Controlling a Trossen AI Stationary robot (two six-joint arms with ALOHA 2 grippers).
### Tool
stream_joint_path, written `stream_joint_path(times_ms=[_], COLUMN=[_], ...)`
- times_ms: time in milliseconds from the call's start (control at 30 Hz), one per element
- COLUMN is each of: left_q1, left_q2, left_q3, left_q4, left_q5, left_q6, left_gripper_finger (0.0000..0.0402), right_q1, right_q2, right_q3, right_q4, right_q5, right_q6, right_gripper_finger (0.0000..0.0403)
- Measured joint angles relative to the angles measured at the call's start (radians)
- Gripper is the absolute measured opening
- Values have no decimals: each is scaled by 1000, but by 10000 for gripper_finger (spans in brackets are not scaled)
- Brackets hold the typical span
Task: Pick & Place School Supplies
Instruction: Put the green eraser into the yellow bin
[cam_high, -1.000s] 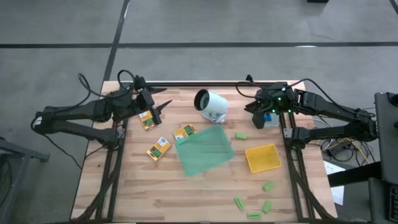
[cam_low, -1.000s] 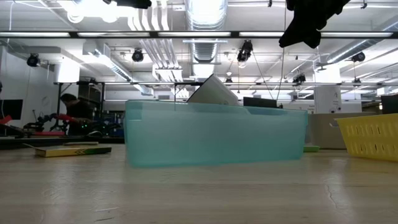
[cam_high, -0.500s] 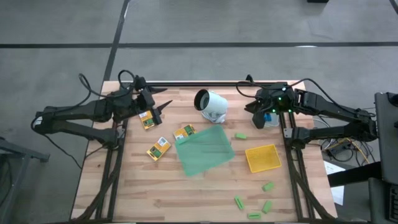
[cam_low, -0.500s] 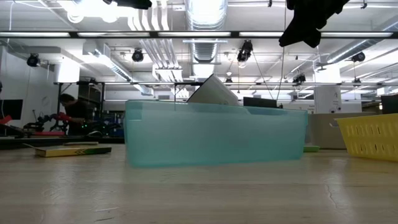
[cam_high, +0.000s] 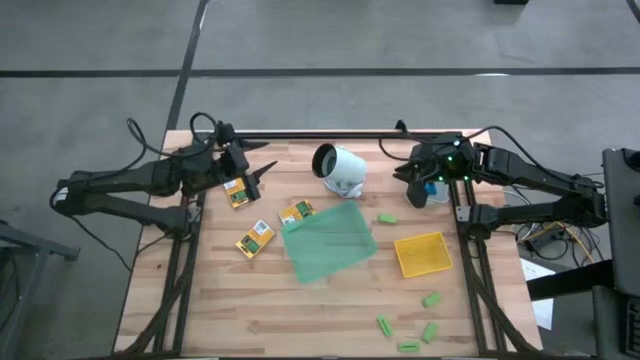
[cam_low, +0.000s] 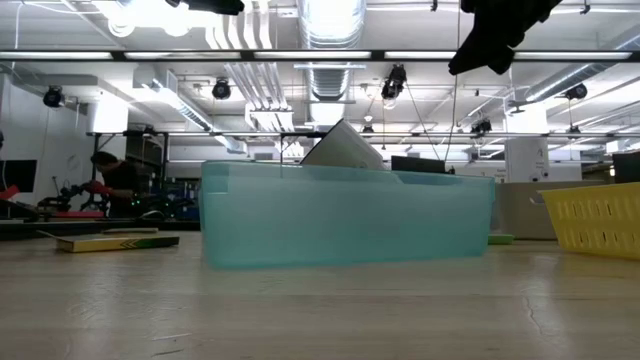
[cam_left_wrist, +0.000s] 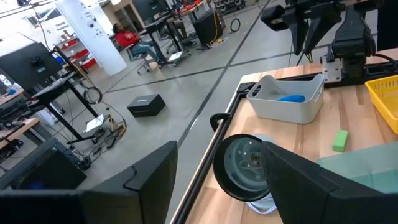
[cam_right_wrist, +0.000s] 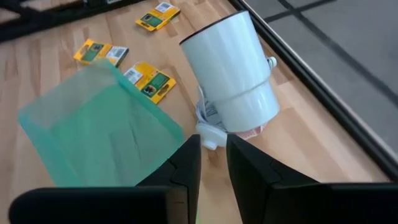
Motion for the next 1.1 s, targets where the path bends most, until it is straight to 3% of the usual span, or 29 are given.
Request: stream_joint_path(times_ms=[1100], left_q1=[0], left_q2=[0], left_q3=[0], left_q4=[0], left_q5=[0], left_q6=[0], left_gripper_finger=[236], right_q1=[0], right_q2=[0], right_q3=[0], right_q4=[0], right_q5=[0], right_q6=[-43], right_gripper_finger=[72])
